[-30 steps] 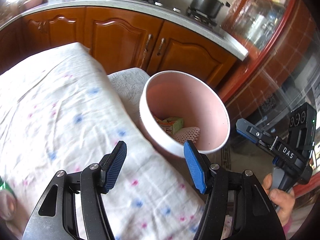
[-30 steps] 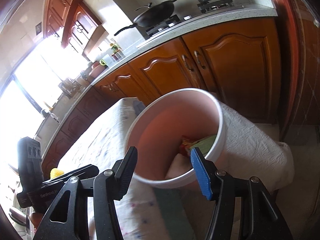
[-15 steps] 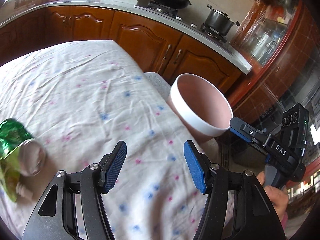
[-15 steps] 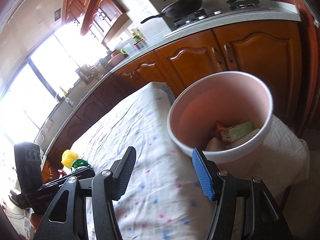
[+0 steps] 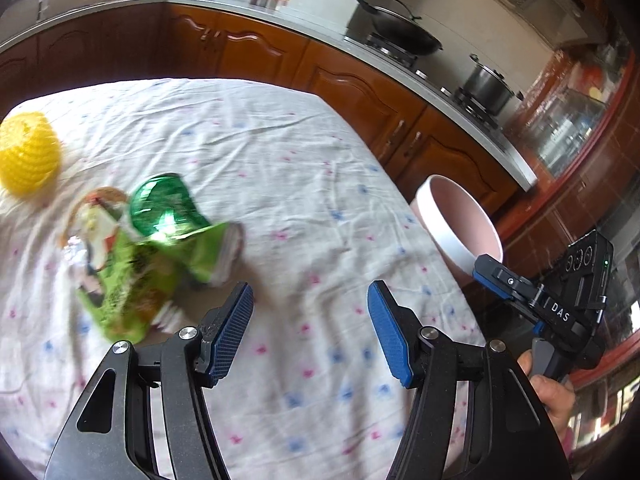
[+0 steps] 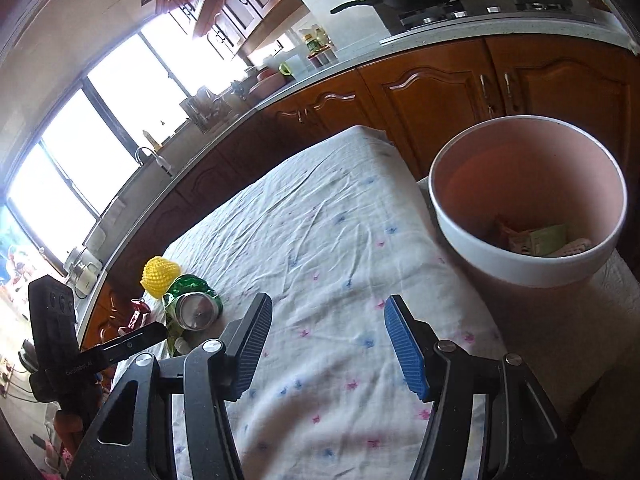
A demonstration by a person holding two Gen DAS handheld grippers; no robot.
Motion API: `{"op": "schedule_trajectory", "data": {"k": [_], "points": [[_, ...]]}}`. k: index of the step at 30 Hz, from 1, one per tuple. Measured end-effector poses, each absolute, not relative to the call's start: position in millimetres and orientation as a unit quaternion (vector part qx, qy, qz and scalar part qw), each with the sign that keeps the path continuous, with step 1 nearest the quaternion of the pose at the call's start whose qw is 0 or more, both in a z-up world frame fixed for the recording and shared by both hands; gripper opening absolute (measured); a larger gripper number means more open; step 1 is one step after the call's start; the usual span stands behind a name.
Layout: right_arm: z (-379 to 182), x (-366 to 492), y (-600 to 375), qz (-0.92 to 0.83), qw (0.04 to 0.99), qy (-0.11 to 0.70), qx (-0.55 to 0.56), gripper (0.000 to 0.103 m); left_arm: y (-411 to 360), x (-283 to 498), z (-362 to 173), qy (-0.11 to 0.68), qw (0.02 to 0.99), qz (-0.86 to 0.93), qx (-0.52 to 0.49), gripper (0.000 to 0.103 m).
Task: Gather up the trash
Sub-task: 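Move both open grippers back to the green can and pouch, then grasp the green can with the right gripper while the left gripper grasps the green-yellow pouch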
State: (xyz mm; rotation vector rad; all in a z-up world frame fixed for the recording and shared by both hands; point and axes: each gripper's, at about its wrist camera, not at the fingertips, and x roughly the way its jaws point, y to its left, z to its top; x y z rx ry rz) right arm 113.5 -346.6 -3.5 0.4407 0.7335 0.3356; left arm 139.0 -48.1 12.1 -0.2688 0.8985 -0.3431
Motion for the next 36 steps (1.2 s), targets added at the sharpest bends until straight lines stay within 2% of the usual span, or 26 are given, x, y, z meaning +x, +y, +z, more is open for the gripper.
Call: {"op": "schedule_trajectory", "data": {"k": [8, 16, 22, 29, 34, 36], "points": [[0.2, 118.3, -300.7, 0.213, 0.892, 0.36, 0.169, 0.061, 9.6, 125.9, 8.0, 0.422, 0.886, -0.112, -0.159, 0.06], [11.8, 120.5, -233.6, 0.291, 0.888, 0.348, 0.073, 0.061, 59.9, 122.3, 4.3, 0.413, 0.89, -0.052, -0.185, 0.063], [20.7, 126.9, -174.6, 0.347, 0.879, 0.325, -0.029, 0.069, 91.3, 125.1, -2.3, 0.42, 0.883, -0.019, -0.209, 0.063], [9.8, 135.8, -109.7, 0.378, 0.852, 0.311, -0.183, 0.07, 106.9, 131.8, -2.5, 0.427, 0.878, -0.01, -0.214, 0.063], [-7.5, 151.0, -92.4, 0.38, 0.838, 0.323, -0.22, 0.07, 105.6, 142.1, -4.9, 0.438, 0.873, -0.015, -0.214, 0.063], [-11.8, 158.0, -92.4, 0.372, 0.84, 0.328, -0.219, 0.066, 103.3, 147.2, -6.3, 0.443, 0.87, -0.02, -0.215, 0.063]]}}
